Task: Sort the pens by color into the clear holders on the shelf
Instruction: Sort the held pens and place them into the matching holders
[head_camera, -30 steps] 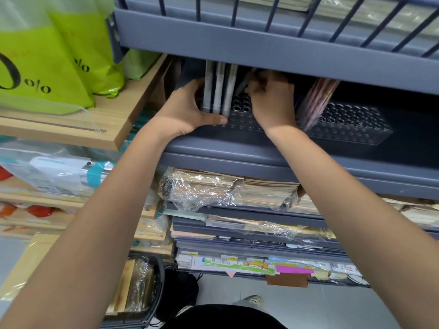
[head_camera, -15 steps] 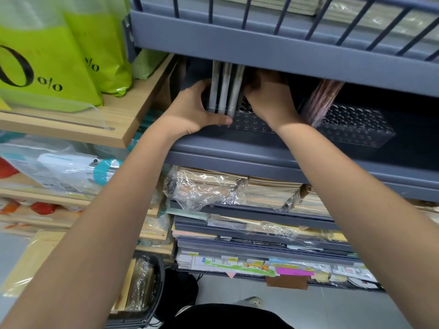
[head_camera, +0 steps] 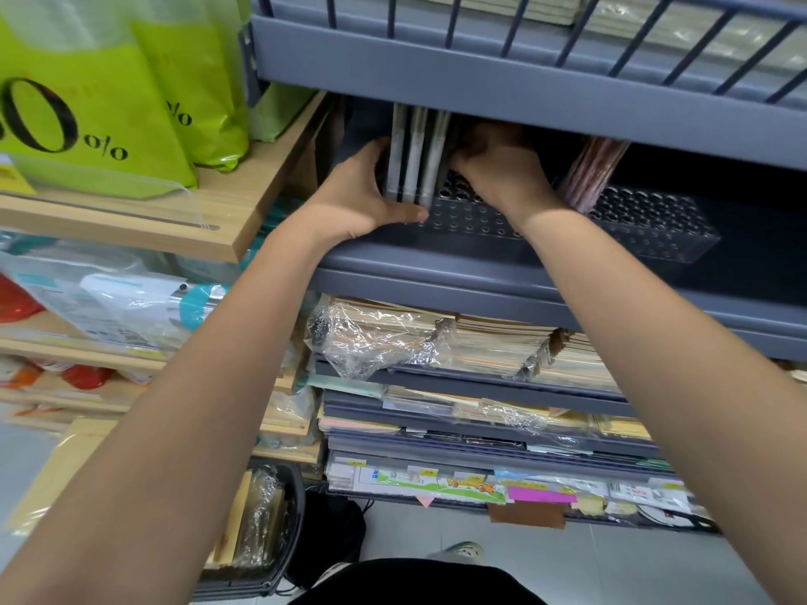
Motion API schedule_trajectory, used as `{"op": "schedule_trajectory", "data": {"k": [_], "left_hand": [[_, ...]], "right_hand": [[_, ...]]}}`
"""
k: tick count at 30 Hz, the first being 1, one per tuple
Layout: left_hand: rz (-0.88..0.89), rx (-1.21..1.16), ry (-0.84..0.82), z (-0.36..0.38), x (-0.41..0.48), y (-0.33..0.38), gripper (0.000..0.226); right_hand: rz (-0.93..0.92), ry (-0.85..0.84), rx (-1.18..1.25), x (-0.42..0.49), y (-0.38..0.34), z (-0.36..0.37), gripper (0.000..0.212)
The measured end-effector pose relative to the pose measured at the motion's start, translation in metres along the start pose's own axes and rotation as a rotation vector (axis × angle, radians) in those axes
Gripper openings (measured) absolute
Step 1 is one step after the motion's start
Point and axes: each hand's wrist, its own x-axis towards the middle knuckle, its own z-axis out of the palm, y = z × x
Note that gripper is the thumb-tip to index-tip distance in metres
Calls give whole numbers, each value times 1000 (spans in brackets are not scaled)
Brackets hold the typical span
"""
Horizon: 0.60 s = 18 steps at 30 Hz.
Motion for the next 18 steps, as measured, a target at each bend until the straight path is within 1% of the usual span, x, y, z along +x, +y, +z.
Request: {"op": "schedule_trajectory", "data": {"k": [2, 4, 6, 7, 9, 11, 12, 14, 16, 18], "left_hand": [[-21, -40, -31, -1, -4, 0, 103], [-65, -110, -64, -3, -12, -1, 104], [-119, -173, -20, -4, -26, 3, 104], [-138, -191, 41, -5, -36, 6, 99], [-133, -239, 171, -5, -60, 12, 79], [-63, -348, 240, -6, -89, 20, 55], [-18, -420, 239, -6, -105, 23, 43], [31, -576, 181, -2, -137, 22, 22], [2, -674, 95, 10, -170, 13, 16], [-124, -679, 17, 34, -201, -8, 16]], "right_hand": [[4, 19, 20, -7, -2, -5, 29], [-11, 80, 51, -18, -1, -10, 31], [-2, 136, 142, -32, 0, -15, 30], [11, 149, 224, -41, 0, -17, 29], [14, 165, 395, -64, 3, -25, 23], [5, 198, 460, -94, 8, -37, 15], [5, 210, 469, -112, 12, -42, 13], [10, 214, 521, -153, 24, -51, 14], [81, 208, 583, -196, 45, -52, 16], [239, 185, 617, -238, 80, -45, 13]]}}
